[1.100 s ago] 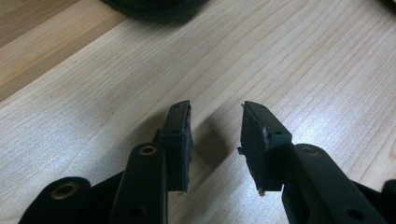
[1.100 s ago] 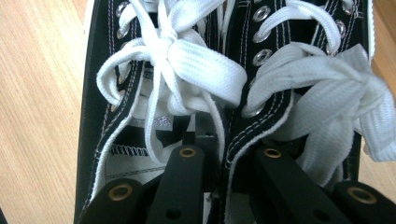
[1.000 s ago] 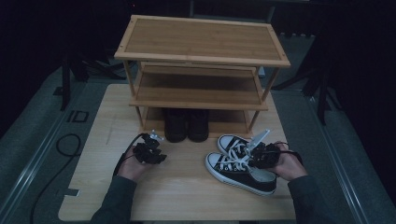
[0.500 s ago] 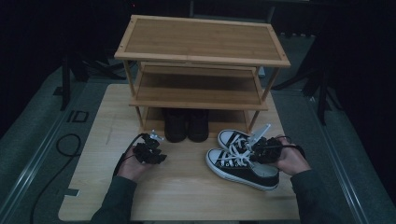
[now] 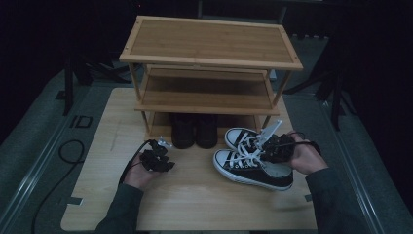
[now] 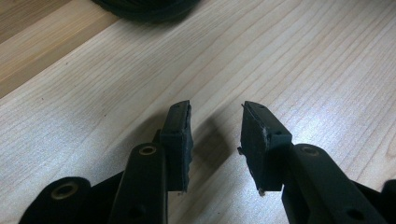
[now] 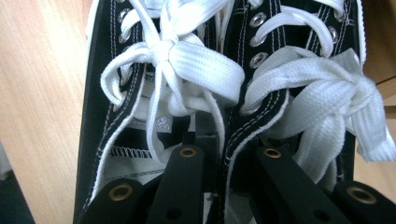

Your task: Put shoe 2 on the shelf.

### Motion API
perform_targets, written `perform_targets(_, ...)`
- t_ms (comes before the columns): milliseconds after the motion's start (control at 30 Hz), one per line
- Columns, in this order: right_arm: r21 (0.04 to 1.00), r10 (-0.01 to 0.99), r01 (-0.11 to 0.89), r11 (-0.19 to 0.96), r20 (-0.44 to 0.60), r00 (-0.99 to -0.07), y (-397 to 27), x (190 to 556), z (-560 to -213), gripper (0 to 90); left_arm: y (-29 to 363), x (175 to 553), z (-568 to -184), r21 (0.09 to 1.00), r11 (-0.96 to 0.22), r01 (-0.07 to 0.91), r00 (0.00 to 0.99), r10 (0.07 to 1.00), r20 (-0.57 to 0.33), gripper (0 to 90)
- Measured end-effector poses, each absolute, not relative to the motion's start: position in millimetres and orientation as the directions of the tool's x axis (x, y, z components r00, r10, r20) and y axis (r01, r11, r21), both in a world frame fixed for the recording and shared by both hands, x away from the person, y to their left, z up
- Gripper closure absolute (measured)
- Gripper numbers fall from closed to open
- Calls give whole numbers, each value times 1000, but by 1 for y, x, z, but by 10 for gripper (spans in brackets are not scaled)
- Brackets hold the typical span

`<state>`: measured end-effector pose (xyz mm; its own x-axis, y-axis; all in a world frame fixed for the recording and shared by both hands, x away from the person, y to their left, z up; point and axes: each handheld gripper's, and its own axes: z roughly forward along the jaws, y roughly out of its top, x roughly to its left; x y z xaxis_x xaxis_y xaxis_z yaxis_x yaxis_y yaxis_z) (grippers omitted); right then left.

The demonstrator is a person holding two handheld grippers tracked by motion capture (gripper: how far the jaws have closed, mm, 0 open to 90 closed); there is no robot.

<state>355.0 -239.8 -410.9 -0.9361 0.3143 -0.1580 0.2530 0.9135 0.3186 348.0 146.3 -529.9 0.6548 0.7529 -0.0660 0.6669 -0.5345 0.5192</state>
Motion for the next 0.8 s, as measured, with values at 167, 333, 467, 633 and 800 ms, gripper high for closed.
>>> perform_targets(167,309,311,250,918,-165,-936,-236,356,-404,857,146,348,-530,518,-536,666,656,752,-66,633)
perform_targets(333,316,285,226,922,-156,-946,-231,356,-394,857,147,348,-529,522,-532,667,654,754,-68,633)
perform_targets(467,312,270,213,926,-151,-951,-228,355,-390,856,147,348,-529,524,-528,668,650,756,-68,632)
perform_targets(633,312,246,190,931,-153,-957,-222,355,-382,856,147,348,-530,521,-532,668,652,755,-65,630)
perform_targets(800,330,225,163,930,-158,-962,-219,355,-376,856,148,348,-529,523,-529,668,651,756,-68,629)
